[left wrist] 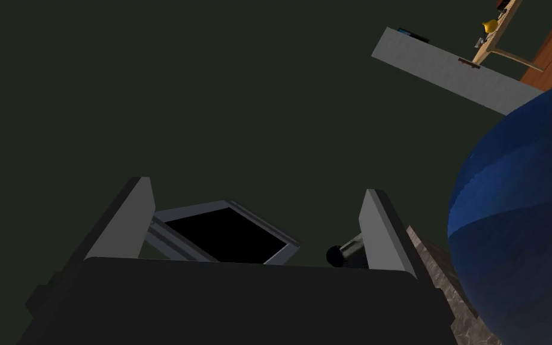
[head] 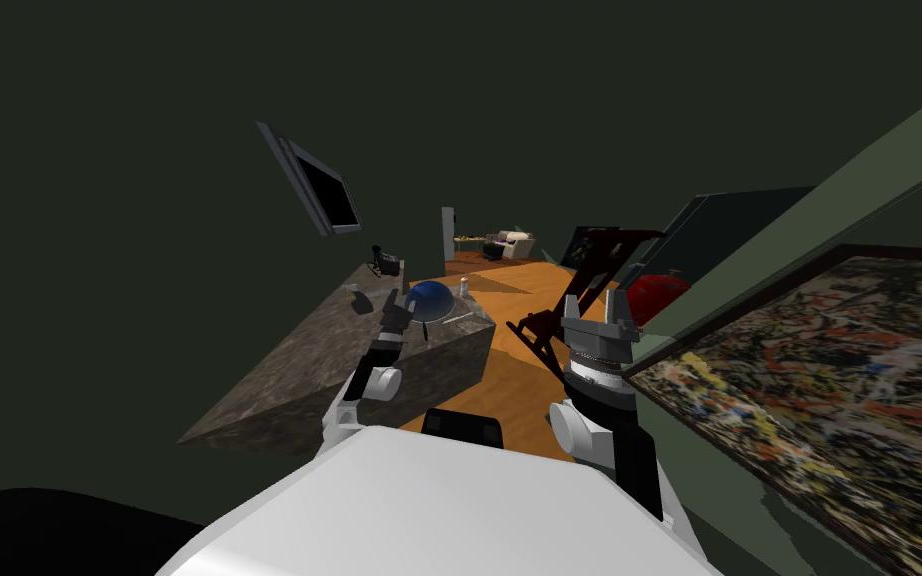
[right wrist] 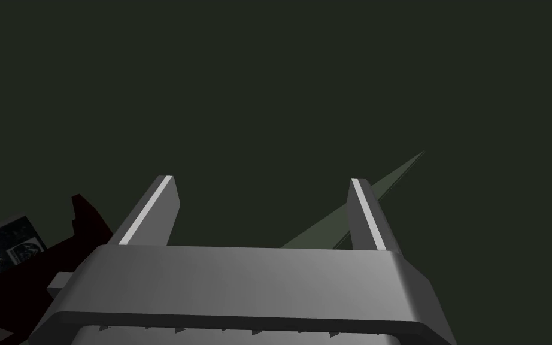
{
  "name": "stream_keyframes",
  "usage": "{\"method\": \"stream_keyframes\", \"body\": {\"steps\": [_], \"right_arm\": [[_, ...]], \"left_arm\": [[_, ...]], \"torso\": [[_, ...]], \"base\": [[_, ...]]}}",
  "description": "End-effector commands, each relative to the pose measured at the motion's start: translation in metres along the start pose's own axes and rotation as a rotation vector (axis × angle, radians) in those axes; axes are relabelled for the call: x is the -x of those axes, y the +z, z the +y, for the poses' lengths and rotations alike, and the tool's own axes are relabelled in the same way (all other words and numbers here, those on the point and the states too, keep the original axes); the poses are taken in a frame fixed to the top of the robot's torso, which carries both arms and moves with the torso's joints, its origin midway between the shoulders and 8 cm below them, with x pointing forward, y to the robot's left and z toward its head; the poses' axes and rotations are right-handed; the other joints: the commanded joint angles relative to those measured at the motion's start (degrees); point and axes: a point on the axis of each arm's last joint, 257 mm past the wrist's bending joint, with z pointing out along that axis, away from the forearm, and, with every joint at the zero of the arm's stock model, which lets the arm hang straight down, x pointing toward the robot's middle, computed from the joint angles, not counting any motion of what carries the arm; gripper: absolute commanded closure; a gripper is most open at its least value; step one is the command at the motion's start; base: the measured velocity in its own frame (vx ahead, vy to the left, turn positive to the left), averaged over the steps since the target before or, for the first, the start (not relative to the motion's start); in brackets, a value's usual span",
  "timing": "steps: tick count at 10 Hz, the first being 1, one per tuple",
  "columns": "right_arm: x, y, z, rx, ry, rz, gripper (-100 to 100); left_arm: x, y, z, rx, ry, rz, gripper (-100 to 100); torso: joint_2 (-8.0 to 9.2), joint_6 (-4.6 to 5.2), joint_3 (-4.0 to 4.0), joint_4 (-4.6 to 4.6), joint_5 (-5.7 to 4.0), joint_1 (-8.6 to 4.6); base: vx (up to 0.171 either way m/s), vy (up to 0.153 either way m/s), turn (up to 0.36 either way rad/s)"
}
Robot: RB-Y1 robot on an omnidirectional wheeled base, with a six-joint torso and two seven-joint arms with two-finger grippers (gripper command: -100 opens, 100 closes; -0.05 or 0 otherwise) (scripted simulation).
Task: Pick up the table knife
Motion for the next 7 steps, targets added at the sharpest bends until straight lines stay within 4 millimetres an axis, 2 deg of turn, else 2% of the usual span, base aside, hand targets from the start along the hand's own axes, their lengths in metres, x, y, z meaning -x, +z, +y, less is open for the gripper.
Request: {"method": "stream_keyframes", "body": {"steps": [1, 3, 4, 5, 6, 7], "right_arm": [[0.000, 0.000, 0.000, 0.000, 0.000, 0.000, 0], [0.000, 0.000, 0.000, 0.000, 0.000, 0.000, 0], [0.000, 0.000, 0.000, 0.000, 0.000, 0.000, 0], [0.000, 0.000, 0.000, 0.000, 0.000, 0.000, 0], [0.000, 0.000, 0.000, 0.000, 0.000, 0.000, 0], [0.000, 0.000, 0.000, 0.000, 0.000, 0.000, 0]], "left_arm": [[-0.004, 0.006, 0.009, 0.023, -0.019, 0.010, -100], [-0.012, 0.021, 0.041, 0.102, -0.082, 0.031, -100], [-0.015, 0.026, 0.042, 0.104, -0.084, 0.037, -100], [-0.018, 0.031, 0.063, 0.155, -0.117, 0.042, -100], [-0.021, 0.036, 0.061, 0.152, -0.118, 0.049, -100], [-0.026, 0.042, 0.081, 0.208, -0.151, 0.055, -100]], "torso": [[0.00, 0.00, 0.00, 0.00, 0.00, 0.00], [0.00, 0.00, 0.00, 0.00, -0.01, -0.03], [-0.01, 0.00, 0.00, 0.00, 0.00, 0.03], [-0.01, -0.01, -0.01, 0.00, 0.00, 0.00], [-0.02, 0.00, -0.01, 0.00, -0.01, -0.03], [-0.02, -0.01, -0.01, 0.00, -0.01, -0.06]], "base": [[-0.019, 0.024, -0.002], [-0.020, 0.031, 0.000], [-0.012, 0.031, -0.004], [-0.016, 0.023, 0.002], [-0.013, 0.015, -0.005], [-0.012, 0.017, -0.001]]}}
